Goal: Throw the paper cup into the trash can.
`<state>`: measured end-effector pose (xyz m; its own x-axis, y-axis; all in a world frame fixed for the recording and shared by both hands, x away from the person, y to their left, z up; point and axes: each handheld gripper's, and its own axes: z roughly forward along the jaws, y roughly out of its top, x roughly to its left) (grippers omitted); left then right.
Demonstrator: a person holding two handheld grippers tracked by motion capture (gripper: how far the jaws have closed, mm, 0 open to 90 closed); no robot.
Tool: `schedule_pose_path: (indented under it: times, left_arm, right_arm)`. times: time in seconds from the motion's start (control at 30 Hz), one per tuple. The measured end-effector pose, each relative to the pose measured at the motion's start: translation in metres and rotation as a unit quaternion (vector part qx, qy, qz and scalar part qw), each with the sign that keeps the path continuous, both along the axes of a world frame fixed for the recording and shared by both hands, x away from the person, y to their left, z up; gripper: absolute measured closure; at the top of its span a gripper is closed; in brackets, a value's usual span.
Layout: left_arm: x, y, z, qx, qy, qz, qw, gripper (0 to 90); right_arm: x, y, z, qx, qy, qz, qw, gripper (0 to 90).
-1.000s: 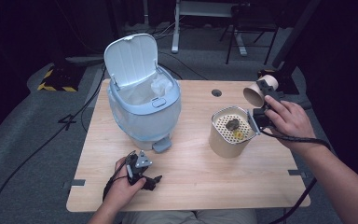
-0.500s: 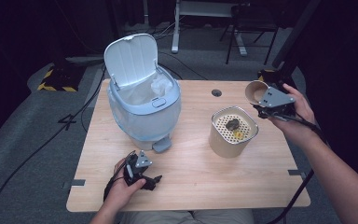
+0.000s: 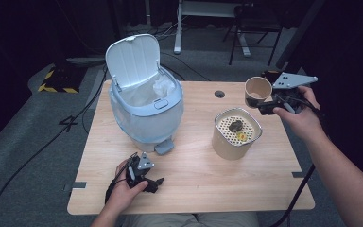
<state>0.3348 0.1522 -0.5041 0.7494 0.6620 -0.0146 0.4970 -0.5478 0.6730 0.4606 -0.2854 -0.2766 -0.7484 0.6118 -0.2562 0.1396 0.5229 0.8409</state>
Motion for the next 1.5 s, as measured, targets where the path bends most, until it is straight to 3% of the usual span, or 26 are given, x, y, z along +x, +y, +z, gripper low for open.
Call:
schedule_pose_path:
  times: [0.1,0.13,0.2,0.53,0.87,1.5]
  left_arm:
    - [0.001,0.0,0.0,-0.001,0.0,0.0,1.0,7.2]
    - [0.001,0.0,0.0,-0.001,0.0,0.0,1.0,7.1]
    - [0.001,0.0,0.0,-0.001,0.001,-0.002,1.0,7.0]
    - [0.001,0.0,0.0,-0.001,-0.001,-0.001,1.0,7.0]
    - [0.001,0.0,0.0,-0.001,0.001,-0.001,1.0,6.8]
    - [0.002,-0.001,-0.001,-0.004,0.003,-0.001,1.0,6.1]
  right_arm:
    - [0.001,0.001,0.006,0.038,0.032,0.013,0.9987,27.8]
    - [0.001,0.002,0.008,0.042,0.03,0.016,0.9985,27.8]
    - [0.002,0.004,0.011,0.037,0.029,0.026,0.9986,27.8]
    - [0.007,0.024,0.024,0.057,0.049,0.066,0.995,27.8]
    - [0.019,0.068,0.042,0.045,0.048,0.111,0.9917,27.7]
    - [0.037,0.148,0.058,0.068,0.059,0.174,0.9806,27.4]
